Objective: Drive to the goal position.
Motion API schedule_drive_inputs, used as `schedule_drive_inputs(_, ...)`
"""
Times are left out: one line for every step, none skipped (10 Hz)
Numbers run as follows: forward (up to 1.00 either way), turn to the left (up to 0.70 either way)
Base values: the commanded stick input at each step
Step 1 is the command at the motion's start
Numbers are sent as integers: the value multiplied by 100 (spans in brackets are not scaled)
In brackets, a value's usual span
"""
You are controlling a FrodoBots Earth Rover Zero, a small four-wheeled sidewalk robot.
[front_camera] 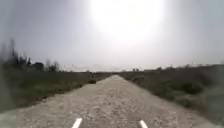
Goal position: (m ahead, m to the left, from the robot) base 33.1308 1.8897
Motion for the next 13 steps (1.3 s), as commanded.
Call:
schedule_drive_inputs(70, 0)
schedule_drive_inputs(70, 0)
schedule_drive_inputs(70, 0)
schedule_drive_inputs(70, 0)
schedule_drive_inputs(70, 0)
schedule_drive_inputs(70, 0)
schedule_drive_inputs(70, 0)
schedule_drive_inputs(70, 0)
schedule_drive_inputs(70, 0)
schedule_drive_inputs(70, 0)
schedule_drive_inputs(70, 0)
schedule_drive_inputs(70, 0)
schedule_drive_inputs(70, 0)
